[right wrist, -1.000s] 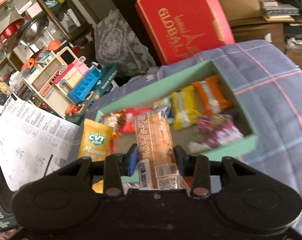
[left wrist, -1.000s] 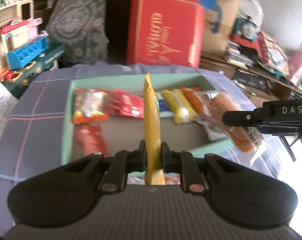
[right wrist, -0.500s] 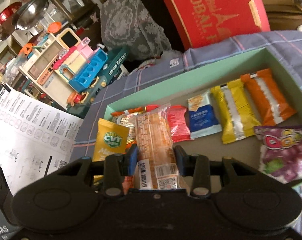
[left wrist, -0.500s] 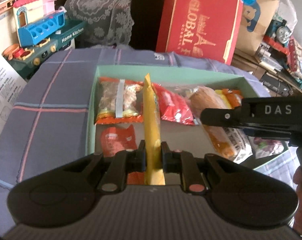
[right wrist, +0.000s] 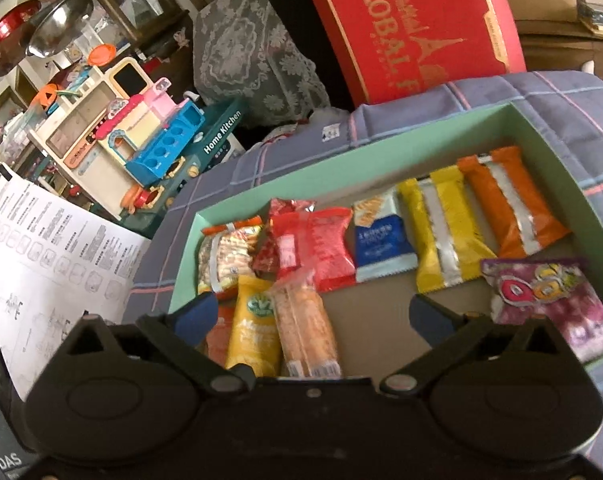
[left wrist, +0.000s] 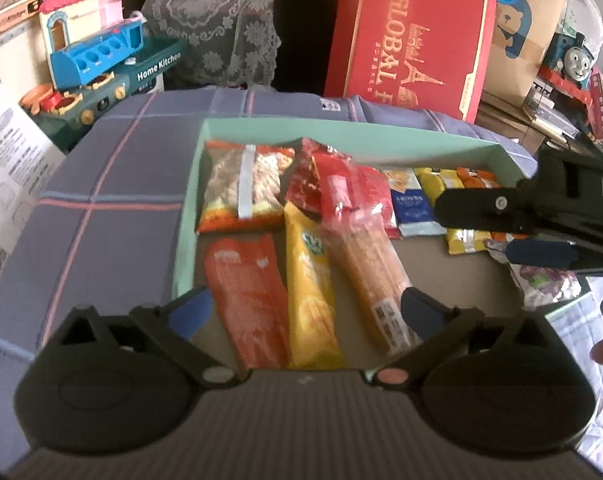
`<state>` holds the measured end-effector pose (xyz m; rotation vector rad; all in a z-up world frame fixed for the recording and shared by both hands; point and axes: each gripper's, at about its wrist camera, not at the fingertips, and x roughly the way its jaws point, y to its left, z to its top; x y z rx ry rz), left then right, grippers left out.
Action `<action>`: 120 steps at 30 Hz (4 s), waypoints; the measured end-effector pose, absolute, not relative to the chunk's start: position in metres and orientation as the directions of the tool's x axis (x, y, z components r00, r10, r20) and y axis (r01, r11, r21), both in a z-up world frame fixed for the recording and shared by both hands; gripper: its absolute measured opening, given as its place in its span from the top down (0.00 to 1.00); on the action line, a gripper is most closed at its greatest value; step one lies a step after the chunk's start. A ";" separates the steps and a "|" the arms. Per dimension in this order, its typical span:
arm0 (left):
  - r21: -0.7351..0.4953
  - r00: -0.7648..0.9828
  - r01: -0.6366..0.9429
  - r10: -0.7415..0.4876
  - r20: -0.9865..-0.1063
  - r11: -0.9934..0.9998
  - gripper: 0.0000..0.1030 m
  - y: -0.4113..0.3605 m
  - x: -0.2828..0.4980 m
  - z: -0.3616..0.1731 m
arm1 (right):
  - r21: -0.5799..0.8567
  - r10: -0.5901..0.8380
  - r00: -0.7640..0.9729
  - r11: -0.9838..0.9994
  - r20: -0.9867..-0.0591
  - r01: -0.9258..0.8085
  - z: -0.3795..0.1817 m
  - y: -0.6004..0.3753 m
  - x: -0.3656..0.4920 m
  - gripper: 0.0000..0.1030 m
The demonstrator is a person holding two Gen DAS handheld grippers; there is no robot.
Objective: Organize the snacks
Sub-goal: 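Move both grippers back over the remaining snacks beside the tray, then grasp the yellow-green bar with the left gripper while the right reaches the red candy packet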
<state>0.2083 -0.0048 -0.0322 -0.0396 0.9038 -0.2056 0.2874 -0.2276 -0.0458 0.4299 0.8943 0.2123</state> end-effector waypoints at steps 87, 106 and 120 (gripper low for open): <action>-0.099 0.502 0.537 -0.412 -0.761 0.838 0.75 0.012 0.098 -0.084 | 0.429 0.318 0.487 0.894 -0.814 0.132 -0.085 -0.223 0.201 0.00; -0.342 0.398 0.273 -0.429 -0.811 0.899 0.75 0.047 0.101 -0.085 | 0.402 0.262 0.514 0.897 -0.817 0.182 -0.090 -0.260 0.159 0.00; -0.244 0.438 0.265 -0.342 -0.832 0.933 0.62 0.034 0.096 -0.080 | 0.182 0.221 0.470 0.975 -0.854 -0.128 -0.098 -0.185 0.152 0.57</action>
